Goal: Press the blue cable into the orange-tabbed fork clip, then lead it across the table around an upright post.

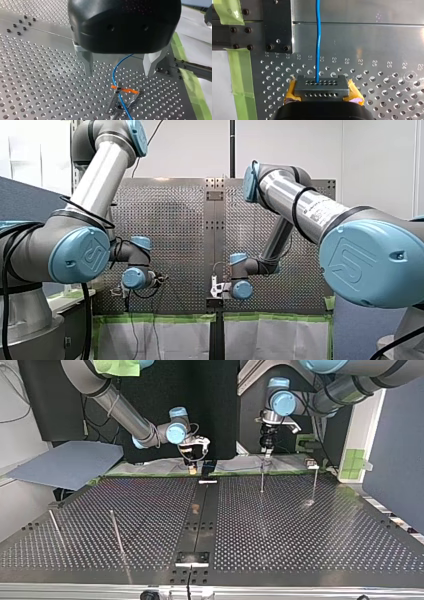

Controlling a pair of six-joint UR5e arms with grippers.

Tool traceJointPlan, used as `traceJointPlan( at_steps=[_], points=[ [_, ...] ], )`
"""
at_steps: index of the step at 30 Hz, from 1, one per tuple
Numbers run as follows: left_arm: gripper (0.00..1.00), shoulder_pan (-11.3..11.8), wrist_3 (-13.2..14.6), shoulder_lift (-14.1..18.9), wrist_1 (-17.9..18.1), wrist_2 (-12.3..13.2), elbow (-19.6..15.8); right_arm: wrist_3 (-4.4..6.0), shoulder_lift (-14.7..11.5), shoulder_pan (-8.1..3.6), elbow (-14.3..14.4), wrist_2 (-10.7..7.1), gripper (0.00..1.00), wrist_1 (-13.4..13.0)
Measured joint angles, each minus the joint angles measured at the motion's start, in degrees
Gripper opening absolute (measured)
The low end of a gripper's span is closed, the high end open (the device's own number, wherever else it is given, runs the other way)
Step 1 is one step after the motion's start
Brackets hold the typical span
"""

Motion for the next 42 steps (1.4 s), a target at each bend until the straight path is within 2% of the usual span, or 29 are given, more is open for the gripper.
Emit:
traceJointPlan(
  at_steps=[11,29,42],
  points=[
    [1.00,-0.3,0.5,-3.9,2.2,-1.9,0.8,0.30,0.0,0.09,0.0,-0.02,0.00,0.0],
    [1.00,-1.2,3.6,-4.1,2.9,-4.8,0.8,0.74,0.0,0.05,0.0,-0.01,0.00,0.0],
    [1.00,-1.2,4.1,-4.1,2.4,-5.1,0.8,0.75,0.1,0.00,0.0,-0.20,0.00,0.0]
  ],
)
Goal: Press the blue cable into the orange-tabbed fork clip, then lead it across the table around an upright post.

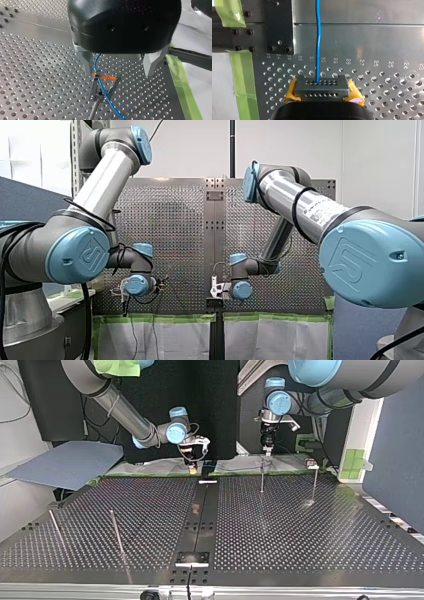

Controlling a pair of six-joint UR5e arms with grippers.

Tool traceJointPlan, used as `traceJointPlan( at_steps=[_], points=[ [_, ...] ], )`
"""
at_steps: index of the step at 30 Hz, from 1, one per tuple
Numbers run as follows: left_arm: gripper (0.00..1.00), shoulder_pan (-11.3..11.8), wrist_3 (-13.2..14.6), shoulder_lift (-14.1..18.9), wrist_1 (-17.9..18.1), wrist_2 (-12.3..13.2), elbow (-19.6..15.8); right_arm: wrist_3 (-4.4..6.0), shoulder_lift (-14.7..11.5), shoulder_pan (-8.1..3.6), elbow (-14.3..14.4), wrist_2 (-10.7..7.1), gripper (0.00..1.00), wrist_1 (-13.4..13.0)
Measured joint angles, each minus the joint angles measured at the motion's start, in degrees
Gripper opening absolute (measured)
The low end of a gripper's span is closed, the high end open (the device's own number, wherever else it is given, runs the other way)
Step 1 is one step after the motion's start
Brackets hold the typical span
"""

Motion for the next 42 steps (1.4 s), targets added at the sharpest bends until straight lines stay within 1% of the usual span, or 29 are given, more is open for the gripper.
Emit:
traceJointPlan(
  at_steps=[4,8,13,16,20,22,25,29,32,38,42],
  points=[
    [1.00,-0.1,1.2,0.2,-1.5,0.2,0.0,0.00,0.0,-0.07,0.0,0.00,0.00,0.0],
    [1.00,-0.7,2.6,1.5,-3.5,0.5,0.0,0.00,0.1,-0.13,0.0,-0.05,0.00,0.0],
    [1.00,-2.1,2.5,3.8,-4.2,1.3,0.1,-0.18,0.1,-0.21,0.0,-0.09,0.00,0.2],
    [1.00,-3.3,1.4,5.1,-4.4,1.3,0.8,-0.38,0.2,-0.23,0.0,-0.09,0.00,0.3],
    [1.00,-5.6,-0.8,5.8,-5.6,-0.5,3.0,-1.00,0.2,-0.25,0.0,-0.10,0.00,0.3],
    [1.00,-6.7,-1.4,5.8,-6.5,-1.5,4.1,-1.23,0.3,-0.26,0.0,-0.12,0.00,0.4],
    [1.00,-8.6,-2.3,5.7,-8.1,-3.4,6.0,-1.36,0.3,-0.34,0.0,-0.13,0.00,0.4],
    [1.00,-10.9,-3.0,4.6,-9.7,-5.8,8.4,-1.40,0.4,-0.48,0.0,-0.15,0.00,0.4],
    [1.00,-11.6,-3.0,3.3,-10.4,-7.3,9.9,-1.40,0.4,-0.56,0.0,-0.14,0.00,0.4],
    [1.00,-11.6,-1.8,0.0,-11.4,-10.4,13.2,-1.41,0.4,-0.59,0.0,-0.17,0.00,0.6],
    [1.00,-11.5,-1.3,-2.0,-11.6,-11.5,15.1,-1.41,0.5,-0.59,0.0,-0.13,0.00,0.6]
  ],
)
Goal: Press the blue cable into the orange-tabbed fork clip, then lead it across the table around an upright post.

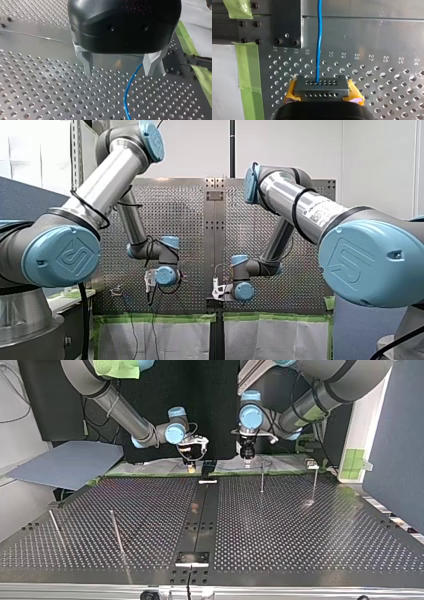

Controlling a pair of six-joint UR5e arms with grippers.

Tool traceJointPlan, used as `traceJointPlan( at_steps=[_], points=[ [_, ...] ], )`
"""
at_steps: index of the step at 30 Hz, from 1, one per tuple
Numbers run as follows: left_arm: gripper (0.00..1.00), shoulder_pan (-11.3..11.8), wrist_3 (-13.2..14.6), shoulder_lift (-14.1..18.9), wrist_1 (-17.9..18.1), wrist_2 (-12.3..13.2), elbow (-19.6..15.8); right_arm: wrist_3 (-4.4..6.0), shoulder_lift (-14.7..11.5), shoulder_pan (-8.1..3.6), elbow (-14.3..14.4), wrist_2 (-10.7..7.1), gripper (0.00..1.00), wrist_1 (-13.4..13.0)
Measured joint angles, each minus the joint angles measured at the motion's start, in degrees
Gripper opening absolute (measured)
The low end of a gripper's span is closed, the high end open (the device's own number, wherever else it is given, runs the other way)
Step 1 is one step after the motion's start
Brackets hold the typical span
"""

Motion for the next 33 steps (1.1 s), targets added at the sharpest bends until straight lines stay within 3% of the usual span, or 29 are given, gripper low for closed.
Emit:
traceJointPlan(
  at_steps=[10,24,33],
  points=[
    [1.00,0.1,0.9,-1.0,-0.4,-0.5,2.3,0.00,0.1,0.04,0.0,0.03,0.00,0.0],
    [1.00,0.1,3.5,-7.7,-5.6,-3.2,9.7,0.00,0.2,0.13,0.0,-0.01,0.00,0.0],
    [1.00,0.2,3.5,-8.5,-5.9,-4.2,14.2,0.00,0.4,0.14,0.0,0.02,0.00,0.0]
  ],
)
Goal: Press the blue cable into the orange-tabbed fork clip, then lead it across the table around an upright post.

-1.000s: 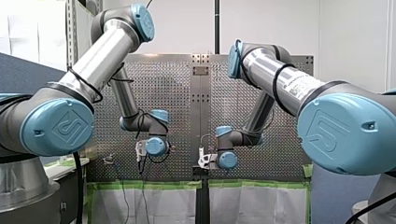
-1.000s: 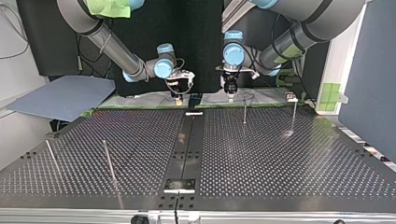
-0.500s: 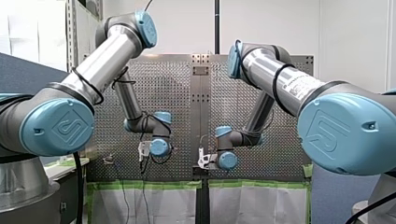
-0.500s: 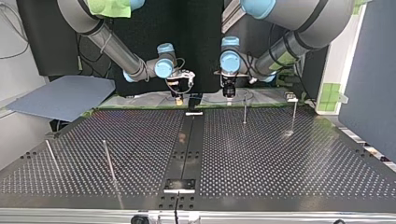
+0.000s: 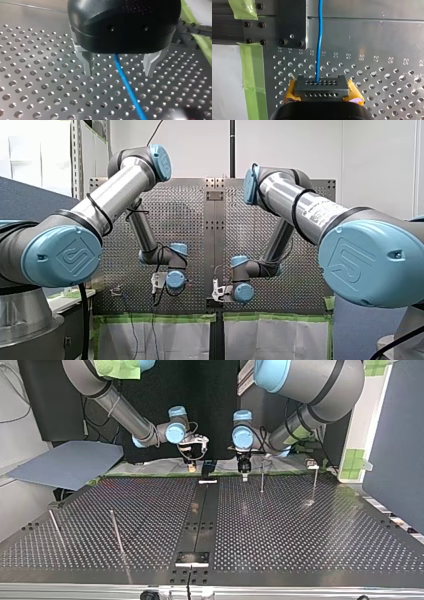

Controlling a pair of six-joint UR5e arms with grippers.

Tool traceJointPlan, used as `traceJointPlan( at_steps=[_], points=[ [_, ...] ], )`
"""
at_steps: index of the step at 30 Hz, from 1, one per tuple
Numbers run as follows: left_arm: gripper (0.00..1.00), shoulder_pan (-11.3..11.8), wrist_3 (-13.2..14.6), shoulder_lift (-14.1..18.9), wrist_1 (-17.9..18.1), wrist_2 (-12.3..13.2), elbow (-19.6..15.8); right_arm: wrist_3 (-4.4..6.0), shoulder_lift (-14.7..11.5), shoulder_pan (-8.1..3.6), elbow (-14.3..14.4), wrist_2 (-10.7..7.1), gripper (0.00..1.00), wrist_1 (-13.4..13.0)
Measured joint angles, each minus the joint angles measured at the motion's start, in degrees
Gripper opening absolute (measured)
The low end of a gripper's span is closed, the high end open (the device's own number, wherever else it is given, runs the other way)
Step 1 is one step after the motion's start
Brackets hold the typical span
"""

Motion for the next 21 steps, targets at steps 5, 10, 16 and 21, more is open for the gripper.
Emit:
traceJointPlan(
  at_steps=[5,10,16,21],
  points=[
    [1.00,-0.1,0.4,0.0,0.0,-0.5,0.8,0.00,0.1,0.03,0.0,0.02,0.00,0.0],
    [1.00,-0.4,2.6,0.0,-0.4,-1.9,0.8,0.00,0.3,0.04,0.0,0.02,0.00,0.0],
    [0.56,-0.8,5.5,0.0,-0.9,-3.3,0.9,-0.01,0.4,0.11,0.0,0.02,0.00,0.0],
    [0.00,-1.2,7.1,0.0,-1.1,-3.6,0.9,0.00,0.5,0.12,0.0,0.00,0.00,0.0]
  ],
)
